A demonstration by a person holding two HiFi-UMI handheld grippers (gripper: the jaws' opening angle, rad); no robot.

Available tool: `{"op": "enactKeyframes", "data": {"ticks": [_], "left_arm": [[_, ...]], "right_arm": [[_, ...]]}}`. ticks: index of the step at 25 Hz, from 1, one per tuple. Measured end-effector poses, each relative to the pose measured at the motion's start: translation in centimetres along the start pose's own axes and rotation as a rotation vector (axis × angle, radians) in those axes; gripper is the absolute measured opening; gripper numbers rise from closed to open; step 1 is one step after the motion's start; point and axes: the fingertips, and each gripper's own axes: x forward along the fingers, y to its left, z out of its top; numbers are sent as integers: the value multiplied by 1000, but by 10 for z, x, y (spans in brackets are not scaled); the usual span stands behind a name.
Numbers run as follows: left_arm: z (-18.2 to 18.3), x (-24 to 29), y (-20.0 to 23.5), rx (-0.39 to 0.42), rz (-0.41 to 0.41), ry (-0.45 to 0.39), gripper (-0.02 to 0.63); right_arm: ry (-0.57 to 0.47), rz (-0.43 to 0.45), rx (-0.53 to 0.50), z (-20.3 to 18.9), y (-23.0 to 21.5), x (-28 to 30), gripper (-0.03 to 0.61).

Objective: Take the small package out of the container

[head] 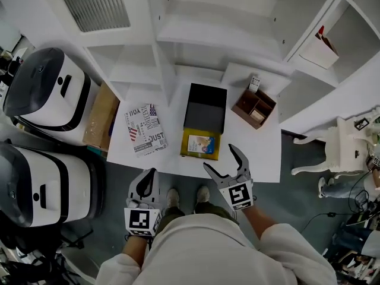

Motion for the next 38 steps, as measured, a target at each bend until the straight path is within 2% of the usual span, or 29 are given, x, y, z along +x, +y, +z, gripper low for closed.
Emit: {"op": "enactKeyframes", "data": {"ticks": [9, 15, 23, 27, 38], "left_arm": [[-22, -16, 21, -36, 98, 48, 8], [-35, -28, 29, -59, 151, 73, 8], [-49, -44, 44, -90, 232, 98, 8], [-55, -53, 52, -111, 278, 114, 8], [-66, -61, 63, -140, 341, 138, 8]], "right_arm": [[205, 159, -217, -79, 3, 60, 417], [336, 298, -320, -129, 16, 98, 417], [478, 442, -395, -183, 30, 131, 417], [530, 488, -422, -202, 35, 143, 417], [664, 587, -462, -242, 40, 163, 417]]}}
